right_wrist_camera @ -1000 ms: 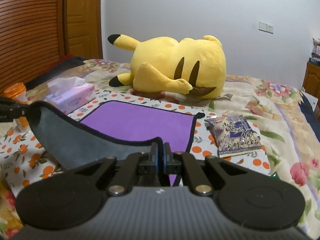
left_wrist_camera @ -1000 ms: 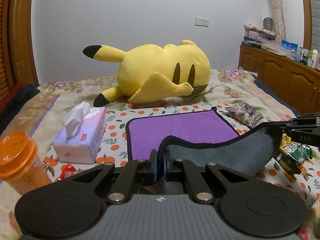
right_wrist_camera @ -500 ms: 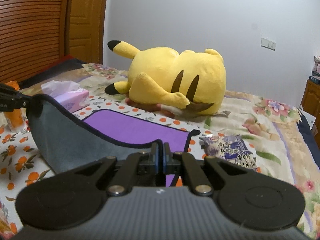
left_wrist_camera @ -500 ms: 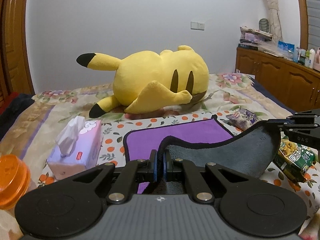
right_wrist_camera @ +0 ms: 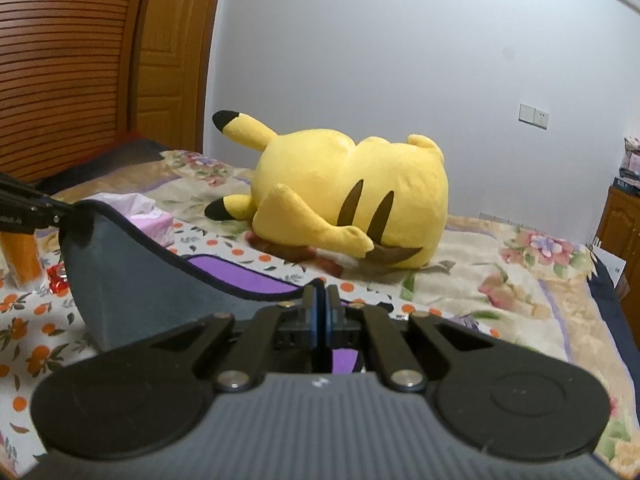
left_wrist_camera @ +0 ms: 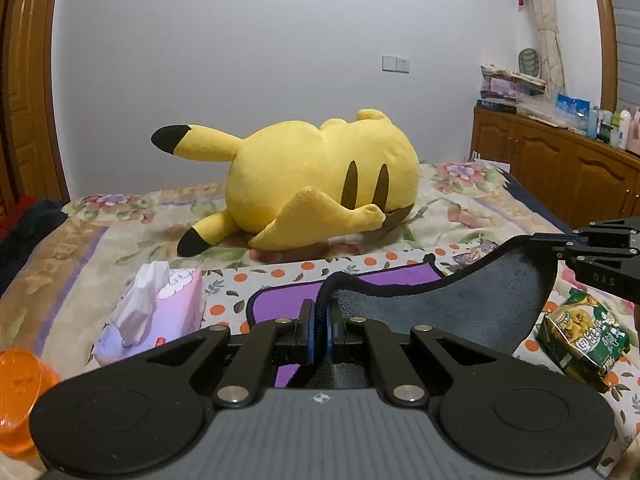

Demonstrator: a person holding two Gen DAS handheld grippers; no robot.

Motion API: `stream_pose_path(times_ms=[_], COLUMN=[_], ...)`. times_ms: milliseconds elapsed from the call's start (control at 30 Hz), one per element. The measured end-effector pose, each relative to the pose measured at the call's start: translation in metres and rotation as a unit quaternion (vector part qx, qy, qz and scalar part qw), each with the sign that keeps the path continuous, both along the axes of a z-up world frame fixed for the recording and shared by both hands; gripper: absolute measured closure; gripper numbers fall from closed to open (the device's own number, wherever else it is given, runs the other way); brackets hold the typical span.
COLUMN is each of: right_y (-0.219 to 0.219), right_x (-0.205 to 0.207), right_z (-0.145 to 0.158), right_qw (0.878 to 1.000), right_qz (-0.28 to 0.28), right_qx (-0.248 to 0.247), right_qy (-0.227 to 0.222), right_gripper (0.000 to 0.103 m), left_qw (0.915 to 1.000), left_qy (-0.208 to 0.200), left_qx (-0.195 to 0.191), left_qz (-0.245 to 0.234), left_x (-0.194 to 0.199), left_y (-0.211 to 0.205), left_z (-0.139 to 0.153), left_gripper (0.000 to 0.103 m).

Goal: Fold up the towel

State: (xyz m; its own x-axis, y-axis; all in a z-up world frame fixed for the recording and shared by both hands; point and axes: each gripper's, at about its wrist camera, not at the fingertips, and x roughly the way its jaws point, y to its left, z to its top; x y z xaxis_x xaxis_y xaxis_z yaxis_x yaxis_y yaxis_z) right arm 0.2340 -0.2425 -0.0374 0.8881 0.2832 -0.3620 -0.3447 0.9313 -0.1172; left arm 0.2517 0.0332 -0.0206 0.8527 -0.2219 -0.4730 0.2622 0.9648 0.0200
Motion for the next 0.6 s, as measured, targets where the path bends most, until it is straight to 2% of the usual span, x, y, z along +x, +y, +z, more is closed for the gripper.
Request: stream_pose_path(times_ms=[600], right_y=[0.011], right_x=[0.056], right_z=[0.005], right_qw=[0.999], right_qz=[-0.011], right_qx=[-0.033], right_qy=[-0.022], right_gripper=[0.099], left_qw=[0.9997], left_qy=[-0.007], left_qx=[0.017], left_qz=[0.017], left_x=[0.072], left_y=[0.000], left_z=[0.010], left_gripper=[0.097])
